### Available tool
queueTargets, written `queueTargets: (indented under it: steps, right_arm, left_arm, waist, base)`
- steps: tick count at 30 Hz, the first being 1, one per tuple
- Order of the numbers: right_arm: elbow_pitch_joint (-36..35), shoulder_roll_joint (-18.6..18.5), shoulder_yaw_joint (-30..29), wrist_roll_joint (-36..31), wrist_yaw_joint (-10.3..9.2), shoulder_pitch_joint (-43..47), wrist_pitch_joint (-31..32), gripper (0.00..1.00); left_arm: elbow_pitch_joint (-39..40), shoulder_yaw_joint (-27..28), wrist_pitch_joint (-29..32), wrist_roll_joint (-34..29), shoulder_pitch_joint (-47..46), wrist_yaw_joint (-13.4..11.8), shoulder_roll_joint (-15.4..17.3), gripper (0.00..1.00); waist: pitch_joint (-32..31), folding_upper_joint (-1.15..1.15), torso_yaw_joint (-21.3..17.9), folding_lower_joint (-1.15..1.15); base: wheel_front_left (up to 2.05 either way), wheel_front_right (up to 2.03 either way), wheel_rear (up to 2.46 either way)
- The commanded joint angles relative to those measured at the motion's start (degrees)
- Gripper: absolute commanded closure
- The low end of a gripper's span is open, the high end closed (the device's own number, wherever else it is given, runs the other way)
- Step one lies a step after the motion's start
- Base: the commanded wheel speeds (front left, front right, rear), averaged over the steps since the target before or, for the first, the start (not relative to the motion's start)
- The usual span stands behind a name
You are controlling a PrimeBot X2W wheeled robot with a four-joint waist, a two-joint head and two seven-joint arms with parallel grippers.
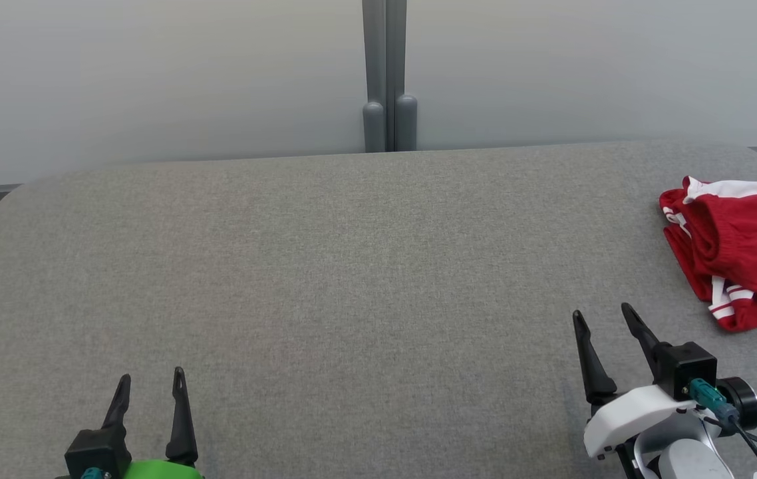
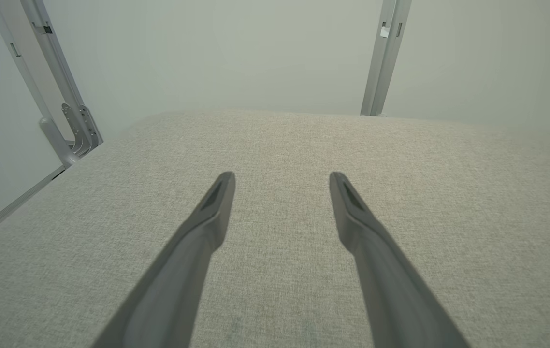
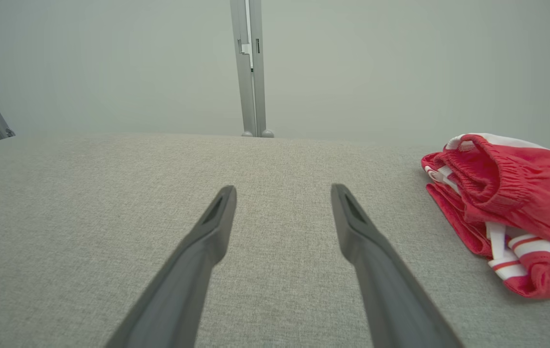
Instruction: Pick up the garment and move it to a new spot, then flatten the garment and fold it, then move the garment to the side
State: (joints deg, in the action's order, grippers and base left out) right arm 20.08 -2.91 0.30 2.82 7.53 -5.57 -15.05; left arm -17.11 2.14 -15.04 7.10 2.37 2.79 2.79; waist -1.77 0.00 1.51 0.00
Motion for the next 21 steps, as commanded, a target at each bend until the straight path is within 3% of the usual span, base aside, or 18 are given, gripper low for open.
queueTargets:
  steps: [1, 21]
  right_arm:
    - [0.18, -0.05, 0.11, -0.14, -0.1, 0.2, -0.13, 0.0]
    - [0.13, -0.02, 0.29, -0.13, -0.01, -0.46, -0.02, 0.0]
  left_arm:
    - [-0.1, 0.12, -0.13, 0.58, 0.56, 0.16, 0.26, 0.0]
    - [-0.12, -0.23, -0.02, 0.66, -0.37, 0.36, 0.03, 0.0]
  waist:
    - [0.09, 0.0, -0.05, 0.0]
    - [0.33, 0.0, -0.42, 0.0]
  base:
    - [0.0, 0.0, 0.0]
    - [0.0, 0.0, 0.0]
